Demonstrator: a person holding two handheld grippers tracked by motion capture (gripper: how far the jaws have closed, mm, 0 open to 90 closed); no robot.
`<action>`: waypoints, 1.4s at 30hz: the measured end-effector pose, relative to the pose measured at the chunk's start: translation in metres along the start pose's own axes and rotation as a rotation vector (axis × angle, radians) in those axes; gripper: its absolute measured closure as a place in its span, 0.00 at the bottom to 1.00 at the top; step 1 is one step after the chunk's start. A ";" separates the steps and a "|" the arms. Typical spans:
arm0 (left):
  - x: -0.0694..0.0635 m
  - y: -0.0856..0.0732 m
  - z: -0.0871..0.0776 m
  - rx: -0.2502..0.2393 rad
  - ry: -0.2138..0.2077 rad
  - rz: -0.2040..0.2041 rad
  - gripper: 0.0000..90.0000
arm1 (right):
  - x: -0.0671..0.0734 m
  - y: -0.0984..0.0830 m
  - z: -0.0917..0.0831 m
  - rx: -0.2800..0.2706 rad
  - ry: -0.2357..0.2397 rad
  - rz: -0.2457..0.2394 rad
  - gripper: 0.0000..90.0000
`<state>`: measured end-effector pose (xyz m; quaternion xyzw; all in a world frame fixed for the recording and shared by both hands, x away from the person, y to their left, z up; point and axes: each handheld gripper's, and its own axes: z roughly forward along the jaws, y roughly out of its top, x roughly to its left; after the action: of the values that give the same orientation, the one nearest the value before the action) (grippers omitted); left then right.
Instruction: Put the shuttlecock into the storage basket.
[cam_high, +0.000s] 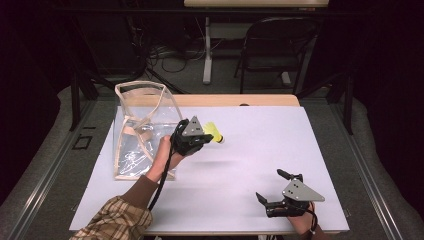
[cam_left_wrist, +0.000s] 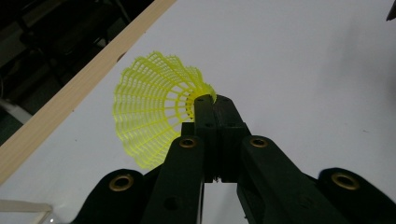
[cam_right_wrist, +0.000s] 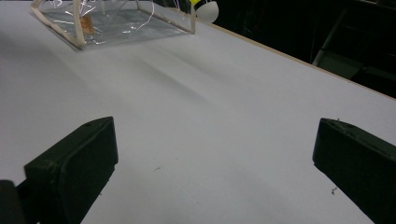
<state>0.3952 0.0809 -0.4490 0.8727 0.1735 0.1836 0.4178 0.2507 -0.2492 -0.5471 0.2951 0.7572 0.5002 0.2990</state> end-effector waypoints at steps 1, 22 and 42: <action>0.001 0.001 -0.001 -0.003 0.004 0.001 1.00 | 0.000 0.000 0.000 -0.001 0.001 0.000 0.00; 0.012 0.020 -0.009 -0.025 0.025 0.007 1.00 | 0.001 0.000 0.000 -0.002 0.003 -0.007 0.00; 0.017 0.043 -0.024 -0.046 0.046 0.035 1.00 | 0.001 0.000 -0.001 -0.001 0.004 -0.004 0.00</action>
<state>0.4051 0.0795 -0.3980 0.8612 0.1637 0.2150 0.4304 0.2493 -0.2485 -0.5468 0.2925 0.7580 0.5007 0.2987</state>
